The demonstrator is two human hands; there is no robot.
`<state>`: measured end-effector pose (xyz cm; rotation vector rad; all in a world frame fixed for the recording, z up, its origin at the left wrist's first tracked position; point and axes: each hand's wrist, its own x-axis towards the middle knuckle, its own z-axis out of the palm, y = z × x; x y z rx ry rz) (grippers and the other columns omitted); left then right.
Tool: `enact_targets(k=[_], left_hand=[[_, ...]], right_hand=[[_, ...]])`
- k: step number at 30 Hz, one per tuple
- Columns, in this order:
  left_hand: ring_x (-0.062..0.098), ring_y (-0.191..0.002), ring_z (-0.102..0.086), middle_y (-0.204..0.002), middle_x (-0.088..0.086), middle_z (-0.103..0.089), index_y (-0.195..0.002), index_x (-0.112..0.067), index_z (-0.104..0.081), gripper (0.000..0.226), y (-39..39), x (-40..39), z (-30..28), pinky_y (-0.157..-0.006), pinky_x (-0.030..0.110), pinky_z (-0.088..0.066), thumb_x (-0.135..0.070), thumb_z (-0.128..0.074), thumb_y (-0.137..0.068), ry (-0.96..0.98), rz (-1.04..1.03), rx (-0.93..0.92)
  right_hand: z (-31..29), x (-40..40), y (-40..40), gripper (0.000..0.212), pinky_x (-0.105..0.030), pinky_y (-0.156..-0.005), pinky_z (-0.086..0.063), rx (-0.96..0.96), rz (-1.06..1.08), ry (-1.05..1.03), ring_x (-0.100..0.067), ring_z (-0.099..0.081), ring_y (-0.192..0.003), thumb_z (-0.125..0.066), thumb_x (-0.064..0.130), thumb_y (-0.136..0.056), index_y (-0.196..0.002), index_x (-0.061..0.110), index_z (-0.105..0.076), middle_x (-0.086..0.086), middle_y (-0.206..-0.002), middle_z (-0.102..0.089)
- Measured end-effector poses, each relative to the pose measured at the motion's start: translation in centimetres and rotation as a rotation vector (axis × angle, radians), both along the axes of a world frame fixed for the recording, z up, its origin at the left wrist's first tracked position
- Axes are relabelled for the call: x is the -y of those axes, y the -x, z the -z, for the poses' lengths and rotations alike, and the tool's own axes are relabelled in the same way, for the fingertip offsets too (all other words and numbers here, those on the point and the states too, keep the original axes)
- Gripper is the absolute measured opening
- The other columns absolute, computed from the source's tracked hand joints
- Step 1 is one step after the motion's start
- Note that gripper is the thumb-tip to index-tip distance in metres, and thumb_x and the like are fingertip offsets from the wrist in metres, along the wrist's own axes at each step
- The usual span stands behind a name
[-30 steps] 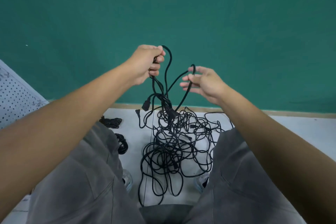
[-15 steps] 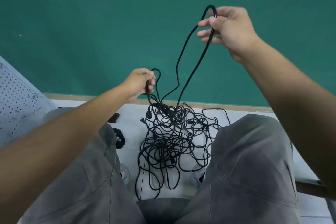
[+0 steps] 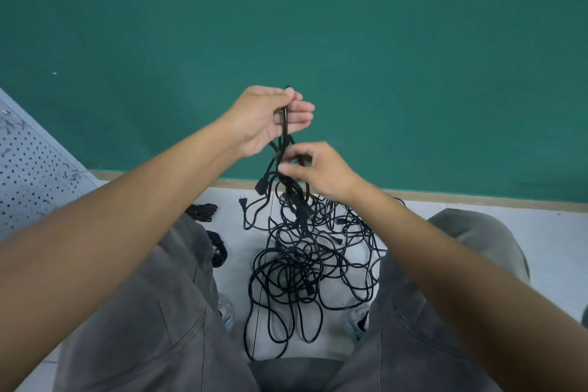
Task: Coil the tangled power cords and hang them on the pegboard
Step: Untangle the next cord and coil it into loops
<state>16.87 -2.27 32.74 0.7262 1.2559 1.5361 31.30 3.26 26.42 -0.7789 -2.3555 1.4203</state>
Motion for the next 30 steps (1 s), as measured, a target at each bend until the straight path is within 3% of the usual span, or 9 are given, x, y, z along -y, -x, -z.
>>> enact_targets(k=[2, 5, 12, 17, 19, 21, 25, 27, 30], left_hand=[[0.021, -0.086, -0.076, -0.092, 0.011, -0.078, -0.103, -0.002, -0.061, 0.022, 0.4, 0.1, 0.9, -0.086, 0.032, -0.062, -0.015, -0.045, -0.111, 0.021, -0.001, -0.083], [0.017, -0.104, -0.073, -0.109, 0.008, -0.077, -0.110, -0.006, -0.063, 0.025, 1.4, 0.4, 2.9, -0.096, 0.029, -0.057, -0.024, -0.046, -0.111, 0.078, -0.060, -0.311], [0.004, -0.097, -0.068, -0.105, -0.008, -0.075, -0.112, -0.015, -0.073, 0.019, 1.0, 2.4, 8.8, -0.090, 0.025, -0.051, -0.028, -0.064, -0.102, 0.058, 0.110, -0.938], [0.006, -0.079, -0.072, -0.101, -0.014, -0.075, -0.125, -0.025, -0.071, 0.056, -1.3, 2.0, 9.4, -0.085, 0.032, -0.057, -0.038, -0.091, -0.075, 0.194, 0.238, -0.959], [-0.009, -0.058, -0.056, -0.082, -0.016, -0.070, -0.111, -0.025, -0.073, 0.039, -1.7, 1.2, 9.5, -0.066, 0.027, -0.048, -0.041, -0.088, -0.079, 0.196, 0.288, -1.077], [-0.004, -0.049, -0.048, -0.073, -0.005, -0.068, -0.093, -0.016, -0.074, 0.024, -1.3, 0.5, 9.3, -0.056, 0.025, -0.039, -0.038, -0.082, -0.086, 0.162, 0.314, -1.115], [0.001, -0.051, -0.043, -0.066, -0.001, -0.057, -0.087, -0.003, -0.069, 0.027, 1.8, 0.2, 8.2, -0.053, 0.020, -0.037, -0.029, -0.073, -0.096, 0.224, 0.273, -0.960], [0.006, -0.058, -0.050, -0.067, 0.007, -0.062, -0.086, -0.009, -0.071, 0.025, 3.2, 0.2, 7.7, -0.058, 0.026, -0.042, -0.029, -0.068, -0.100, 0.263, 0.255, -0.922], [0.016, -0.080, -0.065, -0.088, 0.009, -0.079, -0.087, -0.013, -0.068, 0.022, 3.6, 0.2, 6.9, -0.067, 0.030, -0.043, -0.025, -0.060, -0.104, 0.295, 0.287, -0.776]], right_hand=[[0.9, 0.3, 0.4, 0.019, -0.031, -0.076, -0.058, -0.040, 0.111, 0.003, -0.012, -0.057, -0.073, -0.070, 0.014, -0.097, -0.078, 0.017, -0.069, -0.004, -0.078, -0.065], [1.1, 0.1, -0.3, 0.019, -0.031, -0.081, -0.060, -0.052, 0.158, 0.014, -0.016, -0.065, -0.085, -0.061, 0.012, -0.101, -0.084, 0.008, -0.067, -0.006, -0.088, -0.071], [-0.9, -2.3, -2.4, 0.027, -0.025, -0.079, -0.057, -0.121, 0.192, 0.012, -0.015, -0.066, -0.079, -0.048, 0.008, -0.106, -0.086, 0.017, -0.063, 0.004, -0.092, -0.066], [-2.2, -3.1, -3.4, 0.028, -0.022, -0.076, -0.057, -0.138, 0.187, 0.088, -0.024, -0.071, -0.087, -0.045, 0.008, -0.108, -0.088, 0.015, -0.064, 0.000, -0.093, -0.065], [-2.3, -3.2, -3.7, 0.028, -0.024, -0.077, -0.056, -0.117, 0.188, 0.117, -0.019, -0.072, -0.082, -0.045, 0.008, -0.108, -0.087, 0.014, -0.063, 0.000, -0.088, -0.065], [-2.5, -3.7, -4.2, 0.030, -0.028, -0.084, -0.055, -0.111, 0.236, 0.161, -0.018, -0.069, -0.085, -0.046, 0.012, -0.108, -0.084, 0.015, -0.064, -0.002, -0.090, -0.066], [-2.6, -5.4, -6.6, 0.031, -0.033, -0.108, -0.031, -0.023, 0.328, 0.094, -0.013, -0.048, -0.124, -0.044, 0.021, -0.109, -0.087, 0.020, -0.065, 0.000, -0.124, -0.062], [-2.2, -5.8, -7.3, 0.029, -0.031, -0.109, -0.024, -0.054, 0.391, 0.145, -0.012, -0.042, -0.126, -0.043, 0.019, -0.110, -0.090, 0.017, -0.064, 0.004, -0.119, -0.059], [-1.6, -6.4, -7.2, 0.032, -0.042, -0.117, -0.037, -0.178, 0.504, 0.301, -0.016, -0.052, -0.113, -0.043, 0.014, -0.109, -0.086, 0.019, -0.064, 0.007, -0.100, -0.060]])
